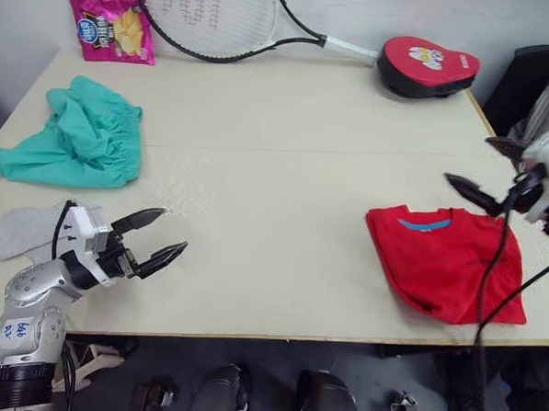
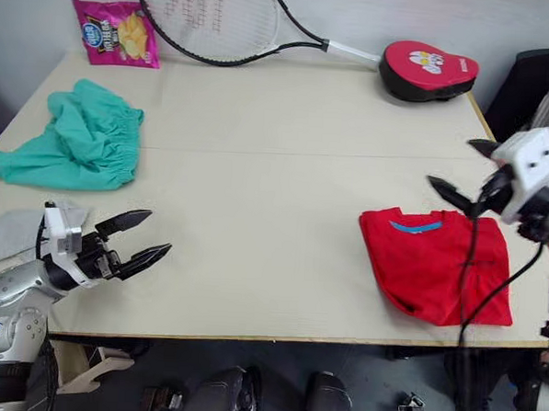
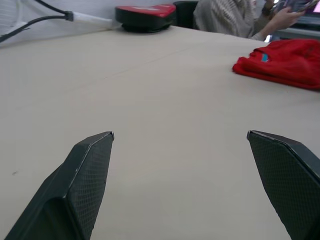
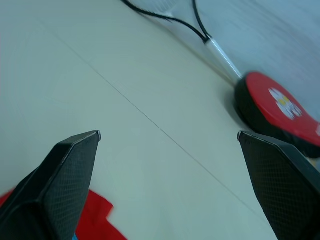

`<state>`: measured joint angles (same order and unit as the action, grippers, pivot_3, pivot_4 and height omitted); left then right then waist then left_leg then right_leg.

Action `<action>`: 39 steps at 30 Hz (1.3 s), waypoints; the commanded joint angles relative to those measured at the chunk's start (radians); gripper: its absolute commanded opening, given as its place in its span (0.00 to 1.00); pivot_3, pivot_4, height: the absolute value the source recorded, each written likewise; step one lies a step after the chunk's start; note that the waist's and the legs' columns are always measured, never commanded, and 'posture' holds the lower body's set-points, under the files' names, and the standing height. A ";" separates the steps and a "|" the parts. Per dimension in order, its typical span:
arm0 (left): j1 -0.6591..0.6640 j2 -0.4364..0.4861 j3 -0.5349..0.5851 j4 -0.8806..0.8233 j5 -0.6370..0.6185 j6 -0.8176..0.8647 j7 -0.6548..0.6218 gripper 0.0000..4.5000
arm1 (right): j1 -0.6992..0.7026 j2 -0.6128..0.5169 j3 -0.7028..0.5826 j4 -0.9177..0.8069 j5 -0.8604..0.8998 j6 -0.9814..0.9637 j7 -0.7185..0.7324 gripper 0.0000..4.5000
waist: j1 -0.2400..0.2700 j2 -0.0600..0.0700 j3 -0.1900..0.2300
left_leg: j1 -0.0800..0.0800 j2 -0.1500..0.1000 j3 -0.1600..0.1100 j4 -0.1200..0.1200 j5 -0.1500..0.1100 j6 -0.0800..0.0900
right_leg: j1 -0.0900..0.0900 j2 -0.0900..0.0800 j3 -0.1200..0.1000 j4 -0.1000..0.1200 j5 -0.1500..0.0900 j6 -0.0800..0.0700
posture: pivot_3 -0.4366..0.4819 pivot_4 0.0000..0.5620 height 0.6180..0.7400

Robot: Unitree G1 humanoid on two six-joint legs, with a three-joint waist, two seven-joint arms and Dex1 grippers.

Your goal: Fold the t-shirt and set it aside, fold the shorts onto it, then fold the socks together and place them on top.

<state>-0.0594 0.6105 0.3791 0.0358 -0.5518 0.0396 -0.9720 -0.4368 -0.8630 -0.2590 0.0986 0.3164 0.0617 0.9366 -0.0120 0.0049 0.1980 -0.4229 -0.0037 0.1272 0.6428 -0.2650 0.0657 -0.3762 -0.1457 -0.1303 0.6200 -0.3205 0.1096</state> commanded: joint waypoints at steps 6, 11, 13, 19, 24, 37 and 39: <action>0.295 -0.091 0.311 -0.061 0.001 -0.117 0.220 1.00 | 0.212 0.181 0.147 -0.149 -0.026 -0.238 0.047 0.99 | 0.006 -0.003 0.000 | 0.001 0.000 0.002 0.001 0.000 0.008 | 0.002 -0.001 -0.001 -0.002 0.000 0.000 | 0.48 0.27 1.00; 0.489 -0.174 0.472 -0.063 -0.023 -0.109 0.337 1.00 | 0.297 0.226 0.184 -0.130 -0.036 -0.321 0.058 0.99 | 0.009 -0.007 0.001 | 0.001 0.000 0.001 0.003 -0.003 0.004 | 0.001 -0.003 0.000 -0.003 0.000 0.001 | 0.48 0.27 1.00; 0.552 -0.194 0.520 -0.044 -0.032 -0.071 0.385 1.00 | 0.308 0.241 0.178 -0.124 -0.019 -0.341 0.054 0.99 | 0.009 -0.009 0.000 | 0.002 0.000 0.001 0.003 -0.005 0.006 | 0.001 -0.003 0.001 -0.003 0.001 0.000 | 0.48 0.27 1.00; 0.639 -0.214 0.582 -0.063 -0.093 0.066 0.483 1.00 | 0.377 0.255 0.164 -0.157 0.084 -0.392 0.125 0.99 | 0.014 -0.010 -0.001 | 0.002 0.000 -0.001 -0.001 -0.007 0.007 | -0.001 -0.003 0.002 -0.008 0.001 -0.002 | 0.48 0.27 1.00; 0.618 -0.141 0.562 -0.166 -0.170 0.219 0.490 1.00 | 0.387 0.254 0.171 -0.263 0.196 -0.291 0.142 0.99 | 0.010 -0.011 -0.001 | 0.002 0.000 -0.001 -0.002 -0.007 0.007 | 0.000 -0.003 0.002 -0.009 0.001 -0.002 | 0.48 0.27 1.00; -0.206 0.266 0.046 0.161 0.058 0.443 0.517 1.00 | 0.191 0.358 0.247 -0.329 0.163 -0.179 0.020 0.99 | 0.011 -0.012 -0.003 | 0.003 -0.002 0.003 -0.014 0.003 -0.006 | -0.005 -0.001 0.001 -0.001 0.003 -0.005 | 0.48 0.27 1.00; -0.377 0.251 -0.057 0.350 0.149 0.383 0.484 1.00 | 0.173 0.367 0.247 -0.326 0.155 -0.178 0.008 0.99 | 0.007 -0.014 -0.003 | 0.002 -0.001 0.006 -0.013 0.006 0.000 | -0.007 0.003 -0.004 0.001 0.003 -0.005 | 0.48 0.27 1.00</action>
<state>-0.3706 0.8574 0.3694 0.2710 -0.4781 0.4785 -0.4650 -0.2497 -0.5015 -0.0041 -0.2081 0.4692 -0.1101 0.9614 -0.0052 -0.0092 0.1947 -0.4205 -0.0043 0.1349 0.6297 -0.2576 0.0668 -0.3839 -0.1418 -0.1352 0.6223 -0.3176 0.1049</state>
